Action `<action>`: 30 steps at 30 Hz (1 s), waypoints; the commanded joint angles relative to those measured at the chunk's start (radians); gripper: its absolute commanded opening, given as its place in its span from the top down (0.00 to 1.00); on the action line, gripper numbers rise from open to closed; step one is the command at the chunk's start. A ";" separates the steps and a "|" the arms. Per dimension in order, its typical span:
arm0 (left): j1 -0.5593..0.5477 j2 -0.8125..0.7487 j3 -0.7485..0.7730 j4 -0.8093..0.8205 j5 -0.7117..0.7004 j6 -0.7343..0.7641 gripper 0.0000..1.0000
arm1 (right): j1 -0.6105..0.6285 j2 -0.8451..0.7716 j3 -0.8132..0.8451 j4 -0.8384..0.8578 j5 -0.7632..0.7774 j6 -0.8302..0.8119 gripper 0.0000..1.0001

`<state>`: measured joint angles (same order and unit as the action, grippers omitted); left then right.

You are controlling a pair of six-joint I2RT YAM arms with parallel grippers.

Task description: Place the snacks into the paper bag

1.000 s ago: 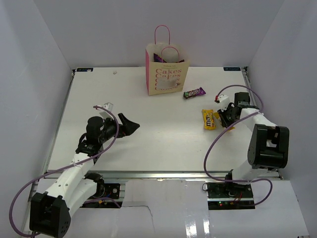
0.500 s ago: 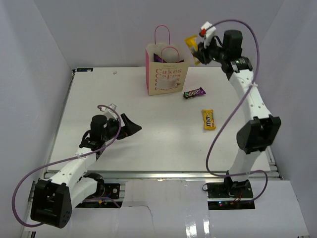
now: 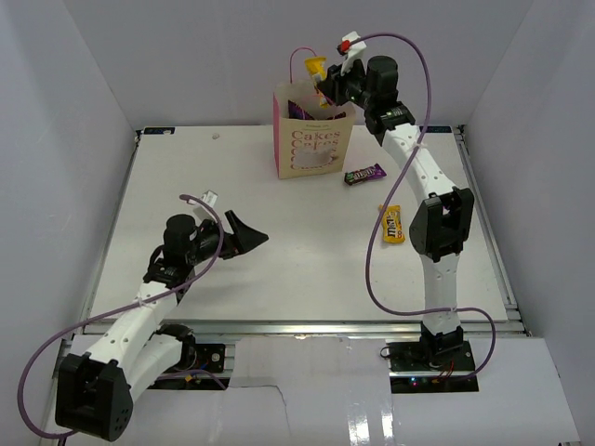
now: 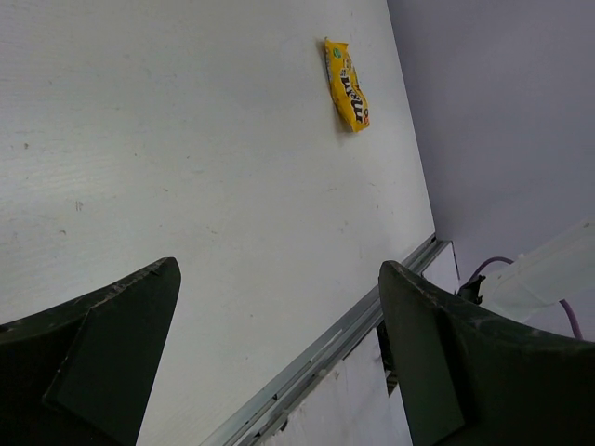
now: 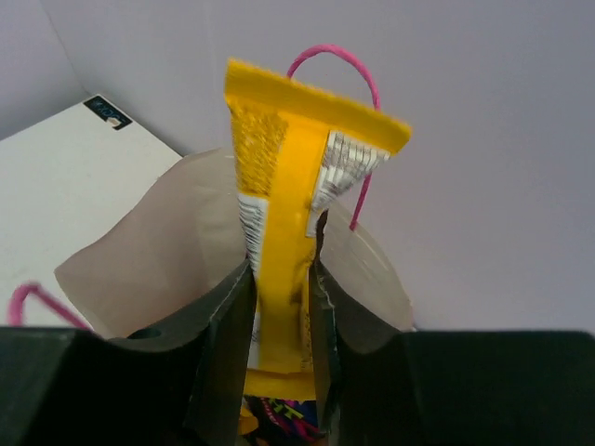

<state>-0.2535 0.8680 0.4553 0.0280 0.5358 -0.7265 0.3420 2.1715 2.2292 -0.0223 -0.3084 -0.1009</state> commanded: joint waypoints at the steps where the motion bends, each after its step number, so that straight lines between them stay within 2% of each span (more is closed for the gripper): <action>1: -0.026 0.061 0.074 0.019 0.061 0.005 0.02 | 0.002 -0.015 -0.005 0.127 0.020 0.053 0.58; 4: -0.079 0.133 0.117 0.041 0.058 0.021 0.02 | 0.000 -0.018 -0.019 0.125 0.020 0.047 0.50; 5: -0.096 0.153 0.128 0.049 0.052 0.022 0.02 | -0.003 -0.024 -0.019 0.122 0.019 0.044 0.44; 8: -0.173 0.263 0.198 0.076 0.018 0.033 0.02 | -0.023 -0.058 -0.020 0.096 0.020 0.024 0.33; 10: -0.242 0.337 0.255 0.079 -0.019 0.047 0.02 | -0.066 -0.088 -0.034 0.052 0.008 0.021 0.30; 12: -0.303 0.461 0.362 0.066 -0.055 0.061 0.03 | -0.142 -0.163 -0.106 -0.006 -0.111 -0.017 0.20; 13: -0.320 0.504 0.400 0.052 -0.095 0.061 0.03 | -0.171 -0.197 -0.152 -0.068 -0.186 -0.045 0.19; 14: -0.338 0.550 0.478 0.047 -0.108 0.065 0.04 | -0.202 -0.273 -0.207 -0.099 -0.331 -0.072 0.18; 16: -0.394 0.688 0.564 0.024 -0.152 0.070 0.04 | -0.276 -0.349 -0.394 -0.219 -0.408 -0.141 0.16; 18: -0.449 0.823 0.698 -0.003 -0.197 0.082 0.04 | -0.342 -0.442 -0.503 -0.328 -0.435 -0.195 0.15; 20: -0.495 0.912 0.840 -0.058 -0.243 0.073 0.04 | -0.408 -0.545 -0.705 -0.407 -0.454 -0.252 0.18; 22: -0.518 1.045 0.936 -0.092 -0.273 0.046 0.05 | -0.495 -0.625 -0.907 -0.412 -0.468 -0.273 0.17; 25: -0.547 1.216 1.123 -0.164 -0.276 -0.017 0.08 | -0.616 -0.780 -1.083 -0.413 -0.498 -0.278 0.16; 27: -0.569 1.314 1.251 -0.207 -0.299 -0.042 0.09 | -0.681 -0.823 -1.147 -0.441 -0.526 -0.289 0.16; 30: -0.593 1.381 1.347 -0.224 -0.341 -0.059 0.09 | -0.709 -0.843 -1.195 -0.455 -0.526 -0.301 0.16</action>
<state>-0.8288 2.2372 1.7073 -0.1234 0.2611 -0.7437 -0.3496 1.3689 1.0569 -0.4618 -0.7677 -0.3626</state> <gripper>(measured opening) 0.911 0.834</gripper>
